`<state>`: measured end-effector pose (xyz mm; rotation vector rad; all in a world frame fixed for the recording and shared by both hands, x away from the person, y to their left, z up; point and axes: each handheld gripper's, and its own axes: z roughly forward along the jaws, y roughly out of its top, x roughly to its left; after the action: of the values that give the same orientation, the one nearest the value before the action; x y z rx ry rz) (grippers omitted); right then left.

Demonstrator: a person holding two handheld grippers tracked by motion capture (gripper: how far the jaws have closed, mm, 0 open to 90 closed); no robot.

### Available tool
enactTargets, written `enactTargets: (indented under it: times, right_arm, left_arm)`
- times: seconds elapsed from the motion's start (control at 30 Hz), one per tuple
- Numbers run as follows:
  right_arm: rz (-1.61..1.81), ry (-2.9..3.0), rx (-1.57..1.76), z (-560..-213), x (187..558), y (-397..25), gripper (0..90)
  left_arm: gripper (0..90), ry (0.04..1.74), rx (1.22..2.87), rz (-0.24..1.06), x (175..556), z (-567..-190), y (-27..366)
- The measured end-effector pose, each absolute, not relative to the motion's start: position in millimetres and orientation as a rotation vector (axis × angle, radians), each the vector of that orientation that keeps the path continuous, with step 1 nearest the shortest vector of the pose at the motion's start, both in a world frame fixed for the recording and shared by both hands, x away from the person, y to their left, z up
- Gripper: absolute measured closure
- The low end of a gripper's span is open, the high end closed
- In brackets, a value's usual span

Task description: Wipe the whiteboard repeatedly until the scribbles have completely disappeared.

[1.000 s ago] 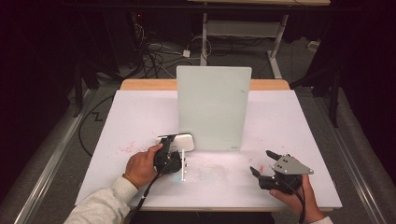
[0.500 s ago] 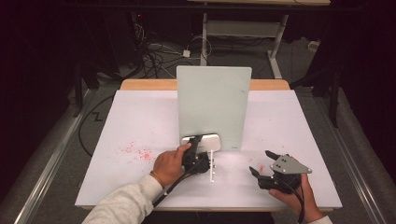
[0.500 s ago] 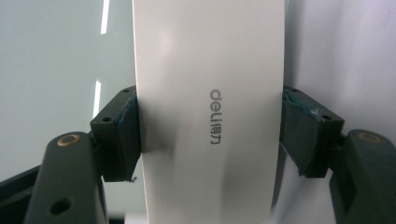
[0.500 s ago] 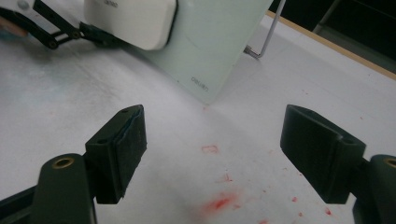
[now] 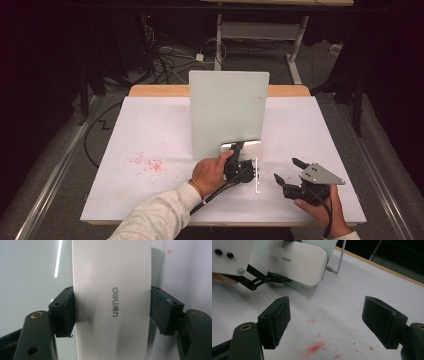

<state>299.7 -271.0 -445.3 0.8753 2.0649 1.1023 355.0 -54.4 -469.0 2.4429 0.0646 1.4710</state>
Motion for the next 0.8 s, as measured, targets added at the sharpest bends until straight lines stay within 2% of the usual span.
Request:
enactTargets:
  times: [0.47, 0.8]
  right_arm:
    - [1.088, 2.073, 0.875, -448.0, 301.6, -272.0, 23.4]
    - [1.089, 2.086, 0.878, -448.7, 300.9, -271.5, 23.4]
  left_arm:
    - [29.0, 0.331, 2.274, 1.438, 390.2, -371.7, -53.0]
    - [29.0, 0.407, 2.226, 1.372, 403.1, -340.5, -56.4]
